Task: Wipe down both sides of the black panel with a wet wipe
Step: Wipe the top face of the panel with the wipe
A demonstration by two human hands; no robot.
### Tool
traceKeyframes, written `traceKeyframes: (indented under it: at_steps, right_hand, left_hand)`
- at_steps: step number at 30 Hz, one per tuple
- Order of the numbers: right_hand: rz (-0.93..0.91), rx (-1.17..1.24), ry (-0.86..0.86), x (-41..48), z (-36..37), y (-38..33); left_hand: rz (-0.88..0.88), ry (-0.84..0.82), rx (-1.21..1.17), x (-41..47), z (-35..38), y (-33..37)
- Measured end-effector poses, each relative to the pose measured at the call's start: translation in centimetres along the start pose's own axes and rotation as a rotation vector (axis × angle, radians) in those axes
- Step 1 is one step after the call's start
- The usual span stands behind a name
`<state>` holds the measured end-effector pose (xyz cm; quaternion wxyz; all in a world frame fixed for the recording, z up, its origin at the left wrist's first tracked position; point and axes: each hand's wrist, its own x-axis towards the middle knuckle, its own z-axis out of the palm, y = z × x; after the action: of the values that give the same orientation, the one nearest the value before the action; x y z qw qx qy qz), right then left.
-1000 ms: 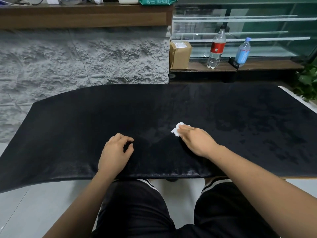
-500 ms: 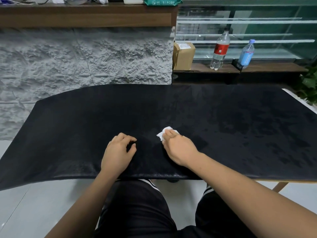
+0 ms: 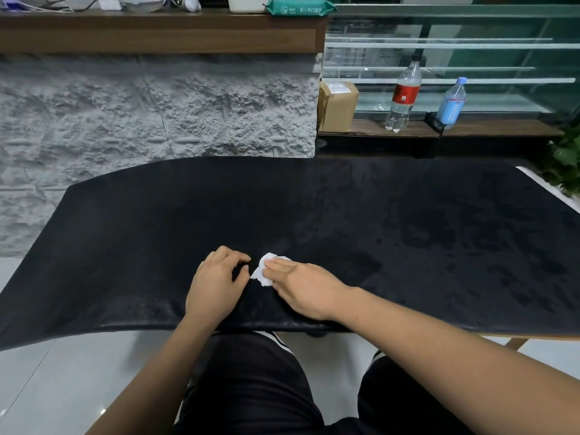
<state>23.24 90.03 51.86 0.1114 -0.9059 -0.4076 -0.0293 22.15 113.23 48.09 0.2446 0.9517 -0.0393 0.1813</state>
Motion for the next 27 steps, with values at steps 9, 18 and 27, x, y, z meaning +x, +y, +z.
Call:
traceKeyframes:
  at_steps: [9, 18, 27]
  right_hand:
    - [0.079, 0.032, -0.035, -0.9, -1.5, 5.8]
    - [0.315, 0.001, -0.044, -1.0, -3.0, 9.7]
    - [0.538, -0.189, -0.025, 1.9, -0.5, 7.4]
  left_hand:
    - [-0.004, -0.011, 0.011, 0.0, 0.0, 0.0]
    - [0.000, -0.013, 0.015, 0.1, 0.1, -0.1]
    - [0.003, -0.011, -0.001, 0.1, -0.1, 0.1]
